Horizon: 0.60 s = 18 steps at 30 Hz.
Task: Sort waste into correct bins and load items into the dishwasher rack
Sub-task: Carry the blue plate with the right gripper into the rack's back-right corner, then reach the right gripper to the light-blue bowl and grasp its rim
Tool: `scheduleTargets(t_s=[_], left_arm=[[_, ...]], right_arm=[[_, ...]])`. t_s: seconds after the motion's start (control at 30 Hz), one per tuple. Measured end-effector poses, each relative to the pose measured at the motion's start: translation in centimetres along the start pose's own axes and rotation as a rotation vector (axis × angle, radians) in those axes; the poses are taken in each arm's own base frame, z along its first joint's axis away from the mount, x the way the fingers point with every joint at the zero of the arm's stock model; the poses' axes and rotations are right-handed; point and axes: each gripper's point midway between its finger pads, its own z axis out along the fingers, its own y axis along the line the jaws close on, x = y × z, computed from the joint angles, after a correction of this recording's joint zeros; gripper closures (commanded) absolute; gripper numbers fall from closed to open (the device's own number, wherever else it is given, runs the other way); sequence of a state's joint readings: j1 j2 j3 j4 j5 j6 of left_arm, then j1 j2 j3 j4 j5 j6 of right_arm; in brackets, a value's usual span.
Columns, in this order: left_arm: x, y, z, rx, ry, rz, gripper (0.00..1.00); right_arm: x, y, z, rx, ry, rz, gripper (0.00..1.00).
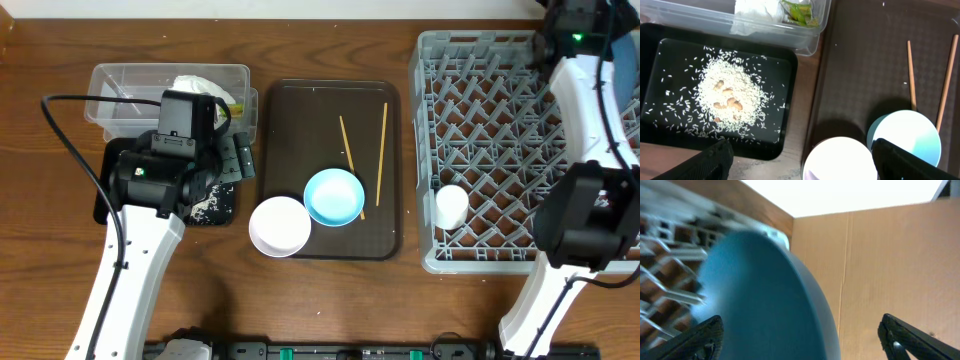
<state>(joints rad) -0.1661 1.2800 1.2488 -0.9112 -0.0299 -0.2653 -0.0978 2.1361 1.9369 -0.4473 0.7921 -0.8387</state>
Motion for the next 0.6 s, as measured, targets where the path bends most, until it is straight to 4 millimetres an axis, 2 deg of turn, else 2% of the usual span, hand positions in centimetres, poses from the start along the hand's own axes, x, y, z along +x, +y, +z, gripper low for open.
scheduleTargets(t_s=[0.3,0.43,0.6], left_arm=[[0.0,0.0,0.0,0.0,0.0,0.0,0.09],[0.0,0.0,0.0,0.0,-0.001,0.0,0.09],[0.0,0.0,0.0,-0.001,0.001,0.0,0.09]], right_arm=[[-5.0,3.9,-5.1,-0.069,-0.131,0.043,0.01],[-5.9,6.8,-8.0,-0.219,-0.182,0.078,0.01],[-6.3,10.7,-14.2,-0.539,-0.24,0.203,0.01]])
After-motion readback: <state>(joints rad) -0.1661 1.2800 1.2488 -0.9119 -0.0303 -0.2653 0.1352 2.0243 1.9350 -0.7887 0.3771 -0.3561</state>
